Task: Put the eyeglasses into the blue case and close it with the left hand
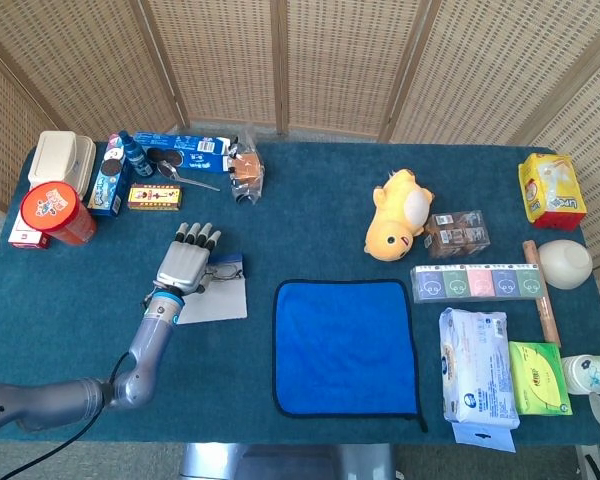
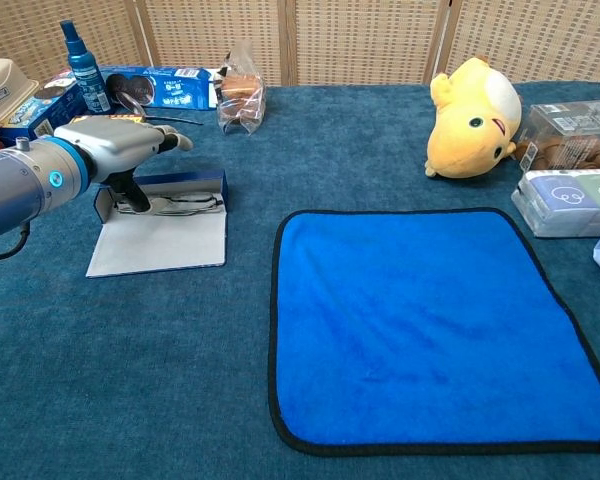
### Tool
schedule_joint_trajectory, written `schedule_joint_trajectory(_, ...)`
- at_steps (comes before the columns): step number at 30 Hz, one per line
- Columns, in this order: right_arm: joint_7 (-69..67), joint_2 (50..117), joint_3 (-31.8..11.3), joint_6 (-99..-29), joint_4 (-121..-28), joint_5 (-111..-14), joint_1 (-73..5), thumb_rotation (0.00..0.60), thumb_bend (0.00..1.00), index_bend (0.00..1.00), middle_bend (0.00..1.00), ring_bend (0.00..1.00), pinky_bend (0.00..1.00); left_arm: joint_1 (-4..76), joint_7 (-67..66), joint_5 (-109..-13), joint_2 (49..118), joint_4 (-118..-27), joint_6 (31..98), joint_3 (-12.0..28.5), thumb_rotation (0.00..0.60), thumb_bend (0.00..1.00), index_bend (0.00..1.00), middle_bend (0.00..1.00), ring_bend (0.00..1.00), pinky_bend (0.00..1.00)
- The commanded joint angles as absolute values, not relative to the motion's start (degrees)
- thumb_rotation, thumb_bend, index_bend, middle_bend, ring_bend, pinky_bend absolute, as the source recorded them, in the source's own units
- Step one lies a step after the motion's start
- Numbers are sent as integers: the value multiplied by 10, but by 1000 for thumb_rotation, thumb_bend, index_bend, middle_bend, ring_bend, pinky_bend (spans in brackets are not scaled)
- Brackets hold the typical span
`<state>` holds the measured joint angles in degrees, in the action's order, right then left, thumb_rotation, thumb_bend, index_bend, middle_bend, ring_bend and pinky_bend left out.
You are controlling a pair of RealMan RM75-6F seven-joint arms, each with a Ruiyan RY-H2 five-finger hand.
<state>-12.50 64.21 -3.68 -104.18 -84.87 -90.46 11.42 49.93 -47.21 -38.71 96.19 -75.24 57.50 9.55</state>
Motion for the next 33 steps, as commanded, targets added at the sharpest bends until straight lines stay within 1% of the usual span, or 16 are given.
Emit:
schedule_joint_trajectory(1, -125, 643, -37, -1042, -849, -903, 115, 572, 278, 14, 158, 90, 167, 500, -470, -385, 965, -746, 575, 98, 494, 358, 0, 0, 0, 0)
schedule_joint_trajectory(7, -124, 642, -36, -1044, -851, -905, 117, 577, 278, 14, 158, 90, 167, 499, -457, -383, 969, -736, 578, 104, 500, 346, 0, 0, 0, 0)
schedule_joint_trajectory(9, -123, 641, -36, -1046, -851, -906, 117, 576, 278, 14, 158, 90, 167, 498, -454, -384, 967, -740, 578, 105, 494, 345, 0, 0, 0, 0)
schedule_joint_trajectory(15, -122, 641, -36, -1046, -853, -908, 117, 578, 279, 14, 158, 90, 167, 491, -447, -372, 931, -793, 561, 102, 497, 346, 0, 0, 0, 0)
schedule_joint_trajectory(21, -120, 641, -36, -1046, -855, -911, 115, 572, 279, 14, 158, 90, 167, 489, -423, -336, 889, -859, 530, 105, 497, 352, 0, 0, 0, 0)
schedule_joint_trajectory(30, -120, 640, -36, -1052, -855, -910, 120, 575, 278, 15, 158, 90, 167, 496, -395, -332, 880, -873, 514, 99, 492, 353, 0, 0, 0, 0)
schedule_joint_trajectory(33, -121, 639, -36, -1056, -855, -909, 123, 574, 280, 15, 158, 90, 167, 498, -381, -322, 879, -878, 498, 95, 485, 353, 0, 0, 0, 4)
